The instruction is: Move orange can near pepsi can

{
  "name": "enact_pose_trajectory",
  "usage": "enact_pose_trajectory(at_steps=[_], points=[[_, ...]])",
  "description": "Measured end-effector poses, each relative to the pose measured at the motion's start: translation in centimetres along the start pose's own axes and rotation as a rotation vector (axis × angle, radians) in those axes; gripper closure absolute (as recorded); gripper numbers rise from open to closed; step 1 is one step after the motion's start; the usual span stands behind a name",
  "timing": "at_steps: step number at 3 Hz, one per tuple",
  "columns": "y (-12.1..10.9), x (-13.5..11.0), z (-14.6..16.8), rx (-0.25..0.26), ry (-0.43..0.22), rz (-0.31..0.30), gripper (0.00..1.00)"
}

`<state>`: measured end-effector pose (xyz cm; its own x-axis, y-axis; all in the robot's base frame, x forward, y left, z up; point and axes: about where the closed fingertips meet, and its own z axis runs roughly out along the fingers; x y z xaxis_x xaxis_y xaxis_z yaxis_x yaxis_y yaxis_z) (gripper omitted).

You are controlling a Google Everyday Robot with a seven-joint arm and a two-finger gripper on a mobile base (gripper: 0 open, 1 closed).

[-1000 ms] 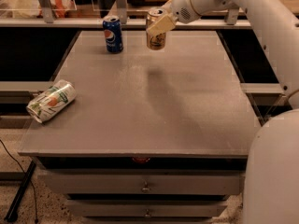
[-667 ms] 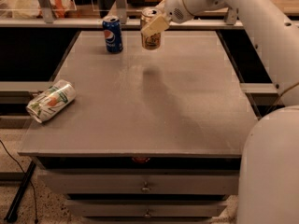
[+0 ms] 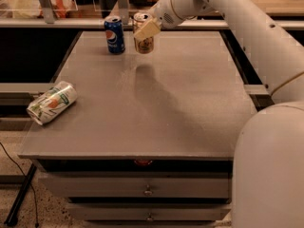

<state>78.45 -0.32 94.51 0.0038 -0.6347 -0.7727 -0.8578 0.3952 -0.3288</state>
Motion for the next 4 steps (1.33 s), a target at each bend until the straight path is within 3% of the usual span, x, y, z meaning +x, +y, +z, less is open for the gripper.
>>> enact_pose_trajectory(at_steps=[1,3,4], points=[[0.7,-0.8,2.7,-0.023,0.032,-0.005,1.00],[1.3,-1.4,4.4,-0.051,0.039,0.001,1.00],[1.4,-1.4,5.2,-0.061,0.042,0.014,0.84]])
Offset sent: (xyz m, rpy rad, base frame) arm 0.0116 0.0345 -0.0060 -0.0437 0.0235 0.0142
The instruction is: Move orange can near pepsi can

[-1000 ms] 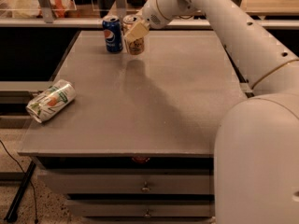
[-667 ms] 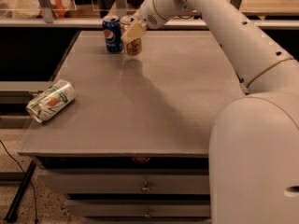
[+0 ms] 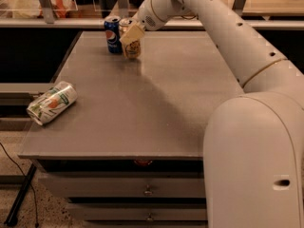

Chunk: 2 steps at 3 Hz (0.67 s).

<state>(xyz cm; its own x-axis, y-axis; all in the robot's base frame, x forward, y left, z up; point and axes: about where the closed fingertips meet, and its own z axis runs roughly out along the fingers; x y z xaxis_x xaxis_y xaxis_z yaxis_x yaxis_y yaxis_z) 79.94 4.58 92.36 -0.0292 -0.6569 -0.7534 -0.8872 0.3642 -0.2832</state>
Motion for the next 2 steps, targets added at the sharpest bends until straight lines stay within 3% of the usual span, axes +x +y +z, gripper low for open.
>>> enact_pose_trajectory(at_steps=[2], points=[[0.07,0.06,1.00,-0.014,0.001,0.016,0.37]])
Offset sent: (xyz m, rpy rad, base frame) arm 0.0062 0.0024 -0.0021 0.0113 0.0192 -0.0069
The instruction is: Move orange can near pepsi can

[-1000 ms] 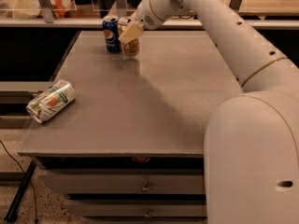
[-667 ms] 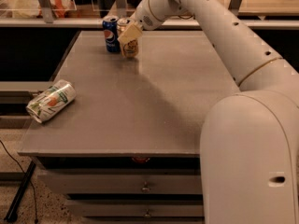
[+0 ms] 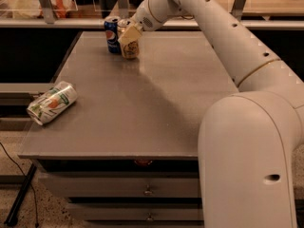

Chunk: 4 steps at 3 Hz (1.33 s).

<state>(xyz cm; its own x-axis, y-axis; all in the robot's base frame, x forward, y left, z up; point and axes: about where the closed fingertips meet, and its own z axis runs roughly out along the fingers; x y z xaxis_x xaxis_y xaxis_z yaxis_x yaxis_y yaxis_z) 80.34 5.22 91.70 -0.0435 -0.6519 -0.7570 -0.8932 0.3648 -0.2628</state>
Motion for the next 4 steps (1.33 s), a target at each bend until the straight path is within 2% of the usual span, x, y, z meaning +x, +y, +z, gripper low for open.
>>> enact_pose_trajectory(at_steps=[1,2,4], points=[[-0.03,0.08,0.20,-0.003,-0.001,0.003,0.14],[-0.11,0.26,0.35,-0.004,0.000,0.008,0.00],[-0.49,0.73,-0.07,-0.009,0.009,-0.004,0.00]])
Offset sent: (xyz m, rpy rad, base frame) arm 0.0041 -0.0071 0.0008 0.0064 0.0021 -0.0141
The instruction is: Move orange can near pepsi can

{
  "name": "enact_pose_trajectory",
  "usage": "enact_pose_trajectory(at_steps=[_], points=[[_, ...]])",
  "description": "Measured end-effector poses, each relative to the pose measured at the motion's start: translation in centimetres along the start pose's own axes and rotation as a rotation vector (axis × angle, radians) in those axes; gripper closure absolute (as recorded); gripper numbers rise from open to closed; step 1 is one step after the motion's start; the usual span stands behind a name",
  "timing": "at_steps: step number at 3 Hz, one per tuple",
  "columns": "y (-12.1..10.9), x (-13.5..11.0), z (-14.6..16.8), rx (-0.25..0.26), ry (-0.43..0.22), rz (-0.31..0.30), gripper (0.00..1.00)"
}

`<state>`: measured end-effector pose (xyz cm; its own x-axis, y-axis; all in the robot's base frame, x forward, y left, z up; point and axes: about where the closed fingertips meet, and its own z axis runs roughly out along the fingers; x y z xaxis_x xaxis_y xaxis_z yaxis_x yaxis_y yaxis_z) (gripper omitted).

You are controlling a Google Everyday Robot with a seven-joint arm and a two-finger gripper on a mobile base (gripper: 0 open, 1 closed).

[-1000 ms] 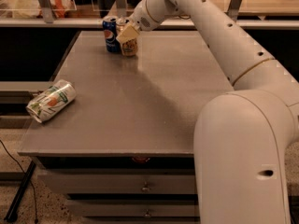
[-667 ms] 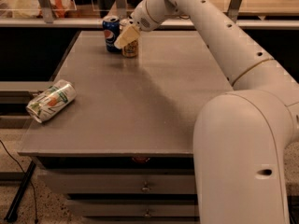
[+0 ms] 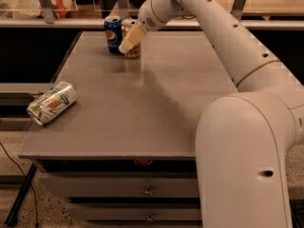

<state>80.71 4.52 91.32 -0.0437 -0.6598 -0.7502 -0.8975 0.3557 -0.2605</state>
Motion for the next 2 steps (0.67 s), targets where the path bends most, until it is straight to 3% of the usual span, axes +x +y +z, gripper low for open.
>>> enact_pose_trajectory(at_steps=[1,2], points=[[-1.40,3.49,-2.81,-0.023,0.050,-0.031,0.00],[-1.38,3.45,-2.83,-0.025,0.051,-0.032,0.00]])
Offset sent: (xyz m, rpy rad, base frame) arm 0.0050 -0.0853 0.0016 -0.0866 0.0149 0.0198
